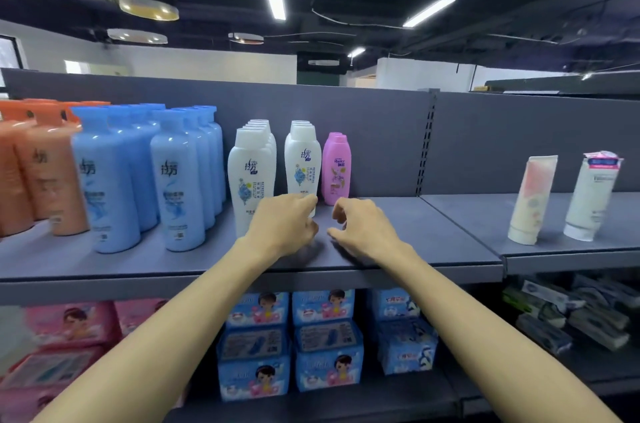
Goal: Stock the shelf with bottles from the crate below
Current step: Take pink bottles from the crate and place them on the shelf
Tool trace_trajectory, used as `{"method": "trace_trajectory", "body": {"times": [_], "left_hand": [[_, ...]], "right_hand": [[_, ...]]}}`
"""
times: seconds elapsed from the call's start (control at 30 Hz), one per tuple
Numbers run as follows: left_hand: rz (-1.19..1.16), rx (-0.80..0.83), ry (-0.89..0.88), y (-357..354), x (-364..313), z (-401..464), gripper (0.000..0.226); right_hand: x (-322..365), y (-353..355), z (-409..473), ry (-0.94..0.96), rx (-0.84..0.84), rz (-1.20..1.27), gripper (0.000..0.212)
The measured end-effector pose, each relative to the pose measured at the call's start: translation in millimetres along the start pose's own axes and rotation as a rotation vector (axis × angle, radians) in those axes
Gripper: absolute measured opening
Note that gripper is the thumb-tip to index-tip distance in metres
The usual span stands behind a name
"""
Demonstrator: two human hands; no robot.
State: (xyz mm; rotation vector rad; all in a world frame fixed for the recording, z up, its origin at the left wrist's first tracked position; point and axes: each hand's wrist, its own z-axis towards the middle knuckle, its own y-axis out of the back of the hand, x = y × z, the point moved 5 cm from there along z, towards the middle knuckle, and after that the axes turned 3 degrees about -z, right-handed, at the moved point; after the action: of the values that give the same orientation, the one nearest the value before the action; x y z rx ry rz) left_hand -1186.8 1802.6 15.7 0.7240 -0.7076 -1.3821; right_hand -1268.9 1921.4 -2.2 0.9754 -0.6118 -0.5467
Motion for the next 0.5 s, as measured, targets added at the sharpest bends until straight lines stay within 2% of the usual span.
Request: {"method": "trace_trajectory", "body": {"times": [0.13, 0.23, 0.37, 0.5], "left_hand": [[-0.202, -0.070, 0.043, 28, -1, -50, 0.014], [-0.227, -0.069, 0.007, 28, -5, -106, 0.012], [-0.203, 0.093, 0.000, 2, -2, -148, 0.013], [-0.216, 0.125, -0.002, -17, 2, -175, 0.011]], "right_hand": [[36, 14, -57, 0.089, -0.130, -0.011, 0.027], [53, -1, -121, 0.164, -0.205, 0.020, 0.023], [53, -38, -158, 0.126, -0.103, 0.013, 0.028], [58, -58, -178, 0.103, -0.026, -0.009, 0.031]]}}
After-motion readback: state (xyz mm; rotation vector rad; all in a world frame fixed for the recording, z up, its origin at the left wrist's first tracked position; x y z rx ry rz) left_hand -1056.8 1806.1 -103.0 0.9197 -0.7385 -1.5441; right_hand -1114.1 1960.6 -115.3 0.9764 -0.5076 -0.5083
